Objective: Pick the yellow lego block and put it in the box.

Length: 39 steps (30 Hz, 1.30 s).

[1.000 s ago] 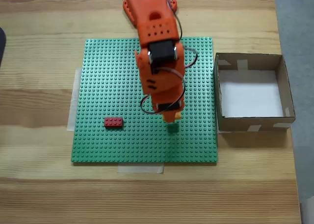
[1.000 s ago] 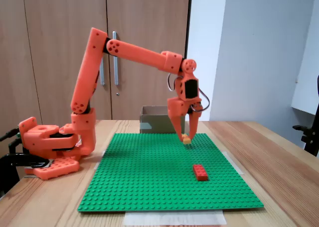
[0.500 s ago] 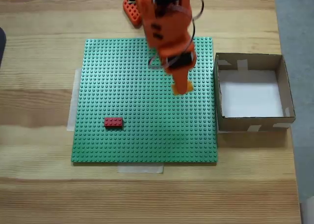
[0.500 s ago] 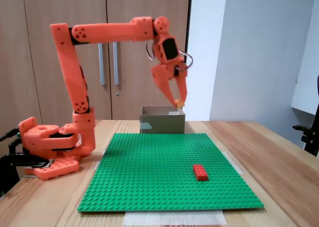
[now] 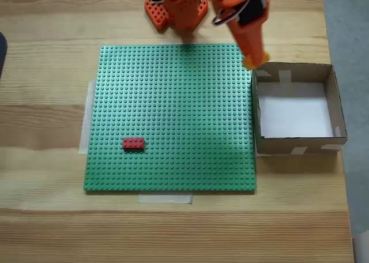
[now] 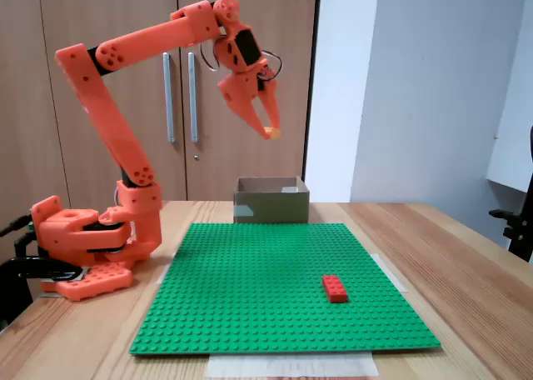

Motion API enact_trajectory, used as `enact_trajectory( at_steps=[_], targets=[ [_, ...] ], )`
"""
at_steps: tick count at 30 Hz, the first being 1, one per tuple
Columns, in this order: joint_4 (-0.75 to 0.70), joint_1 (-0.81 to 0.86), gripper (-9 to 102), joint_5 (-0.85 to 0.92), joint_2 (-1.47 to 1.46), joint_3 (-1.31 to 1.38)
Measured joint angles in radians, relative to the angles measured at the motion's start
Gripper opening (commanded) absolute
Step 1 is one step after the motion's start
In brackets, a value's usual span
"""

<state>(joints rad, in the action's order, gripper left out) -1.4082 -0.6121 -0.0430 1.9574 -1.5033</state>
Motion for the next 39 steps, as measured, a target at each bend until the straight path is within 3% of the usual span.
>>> enact_trajectory(
  at_steps=[11, 23, 39],
  targets=[
    [0.066, -0.156, 0, -0.015, -0.130, 0.021],
    [0.049, -0.201, -1, -0.058, -0.591, 0.419],
    [0.064, -0.196, -1, -0.121, -0.862, 0.459]
  ],
)
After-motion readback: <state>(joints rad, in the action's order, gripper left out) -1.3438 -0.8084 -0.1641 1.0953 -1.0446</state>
